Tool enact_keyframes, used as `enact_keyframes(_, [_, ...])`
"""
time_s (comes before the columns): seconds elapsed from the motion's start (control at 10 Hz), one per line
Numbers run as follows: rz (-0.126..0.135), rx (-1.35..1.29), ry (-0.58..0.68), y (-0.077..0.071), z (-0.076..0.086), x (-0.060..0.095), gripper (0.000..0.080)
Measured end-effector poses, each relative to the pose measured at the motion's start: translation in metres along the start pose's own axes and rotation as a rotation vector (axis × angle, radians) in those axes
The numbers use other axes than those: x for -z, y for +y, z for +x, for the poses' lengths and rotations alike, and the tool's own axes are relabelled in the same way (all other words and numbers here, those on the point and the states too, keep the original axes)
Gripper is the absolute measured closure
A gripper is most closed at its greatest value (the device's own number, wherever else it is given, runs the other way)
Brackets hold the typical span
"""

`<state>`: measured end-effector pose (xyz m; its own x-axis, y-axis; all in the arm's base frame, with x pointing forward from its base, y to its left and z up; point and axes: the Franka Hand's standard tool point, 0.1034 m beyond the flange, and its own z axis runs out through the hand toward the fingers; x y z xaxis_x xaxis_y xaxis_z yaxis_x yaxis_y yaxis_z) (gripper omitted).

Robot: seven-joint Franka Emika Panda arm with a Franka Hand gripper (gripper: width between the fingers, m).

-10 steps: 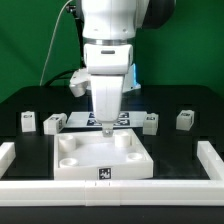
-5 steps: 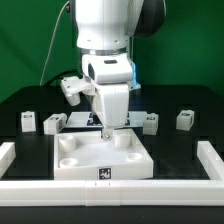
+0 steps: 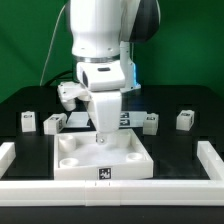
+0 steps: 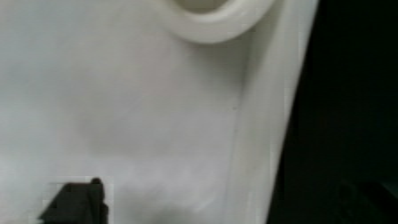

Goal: Assemble one leg

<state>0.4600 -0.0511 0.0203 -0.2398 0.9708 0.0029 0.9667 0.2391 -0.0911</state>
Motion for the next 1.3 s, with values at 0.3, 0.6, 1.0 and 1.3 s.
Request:
enact_keyframes(0.3, [0.011,-0.019,0.008,-0.001,-0.008,-0.01,0.015])
enact_keyframes(0.6, [0.005,-0.047,0.008,0.004,-0.017,-0.011,0.0172])
enact_keyframes(1.0, [0.006,-0.058,0.009,0.004,-0.017,-0.012,0.07])
enact_keyframes(1.3, [-0.005,-0.058,0.006,0.006,-0.018,-0.01,0.0736])
